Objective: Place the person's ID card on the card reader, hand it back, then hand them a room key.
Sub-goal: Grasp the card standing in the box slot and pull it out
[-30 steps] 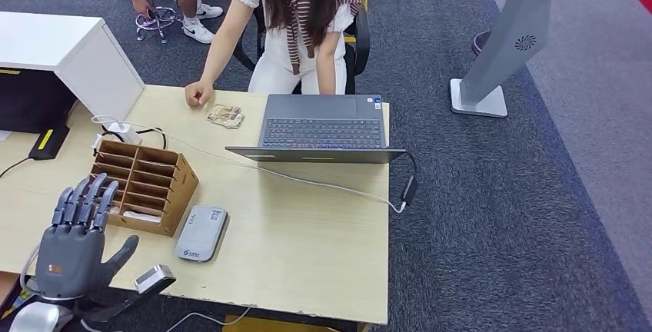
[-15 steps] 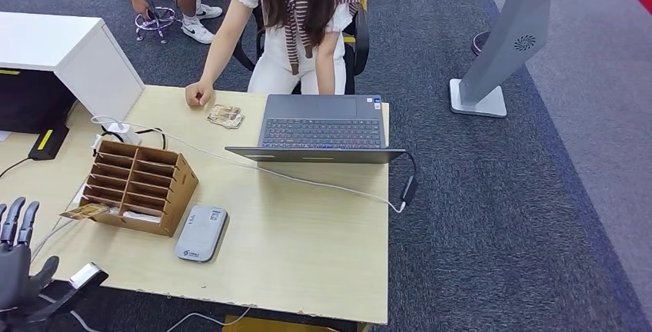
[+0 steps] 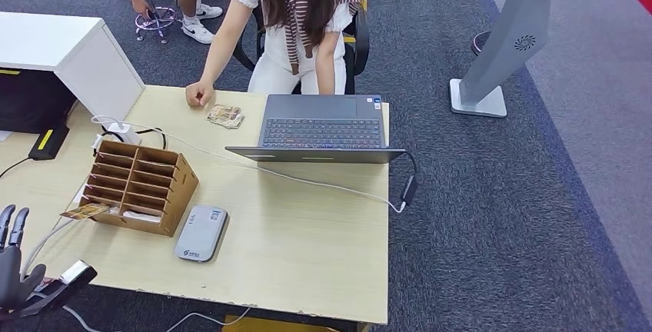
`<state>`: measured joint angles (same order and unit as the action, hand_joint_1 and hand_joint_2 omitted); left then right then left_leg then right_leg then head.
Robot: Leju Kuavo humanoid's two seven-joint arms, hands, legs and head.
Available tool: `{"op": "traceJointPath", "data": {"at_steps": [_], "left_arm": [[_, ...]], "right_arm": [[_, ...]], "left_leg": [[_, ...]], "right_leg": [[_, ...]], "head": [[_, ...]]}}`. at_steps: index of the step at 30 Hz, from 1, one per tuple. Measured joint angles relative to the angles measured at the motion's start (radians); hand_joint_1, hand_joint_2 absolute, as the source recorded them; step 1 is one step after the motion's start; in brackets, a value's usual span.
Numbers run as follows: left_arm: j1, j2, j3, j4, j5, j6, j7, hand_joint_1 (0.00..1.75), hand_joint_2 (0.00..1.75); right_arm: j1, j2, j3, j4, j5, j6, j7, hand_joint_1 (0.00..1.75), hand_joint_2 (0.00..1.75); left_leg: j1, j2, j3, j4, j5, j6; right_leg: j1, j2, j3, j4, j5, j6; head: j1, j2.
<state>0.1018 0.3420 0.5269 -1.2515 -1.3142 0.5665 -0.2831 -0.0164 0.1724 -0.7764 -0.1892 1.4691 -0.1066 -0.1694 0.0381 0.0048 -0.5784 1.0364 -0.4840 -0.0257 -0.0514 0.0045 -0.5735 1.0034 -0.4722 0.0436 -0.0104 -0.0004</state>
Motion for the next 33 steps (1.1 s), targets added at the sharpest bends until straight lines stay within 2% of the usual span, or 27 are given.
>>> {"op": "traceJointPath", "data": {"at_steps": [13,18,33], "left_arm": [[-0.048,0.017,-0.001,0.024,-0.024,-0.029,0.038,0.00,1.75],[-0.133,0.042,-0.076,0.079,-0.008,-0.032,0.140,0.00,1.75],[-0.163,0.041,-0.172,0.094,-0.029,-0.053,0.177,0.00,1.75]], "right_arm": [[-0.003,0.000,0.002,0.000,0.011,0.009,-0.001,0.00,1.75],[-0.010,-0.001,0.008,0.000,0.018,0.014,-0.002,0.00,1.75],[-0.012,-0.006,0.021,0.000,0.033,0.024,-0.002,0.00,1.75]], "left_leg": [[0.000,0.000,0.000,0.000,0.001,0.000],[0.000,0.000,0.000,0.000,0.001,0.000],[0.000,0.001,0.000,0.000,0.001,0.000]], "right_leg": [[0.000,0.000,0.000,0.000,0.000,0.000],[0.000,0.001,0.000,0.000,0.001,-0.001],[0.000,0.002,-0.001,0.000,0.001,-0.001]], "head": [[0.000,0.000],[0.000,0.000],[0.000,0.000]]}}
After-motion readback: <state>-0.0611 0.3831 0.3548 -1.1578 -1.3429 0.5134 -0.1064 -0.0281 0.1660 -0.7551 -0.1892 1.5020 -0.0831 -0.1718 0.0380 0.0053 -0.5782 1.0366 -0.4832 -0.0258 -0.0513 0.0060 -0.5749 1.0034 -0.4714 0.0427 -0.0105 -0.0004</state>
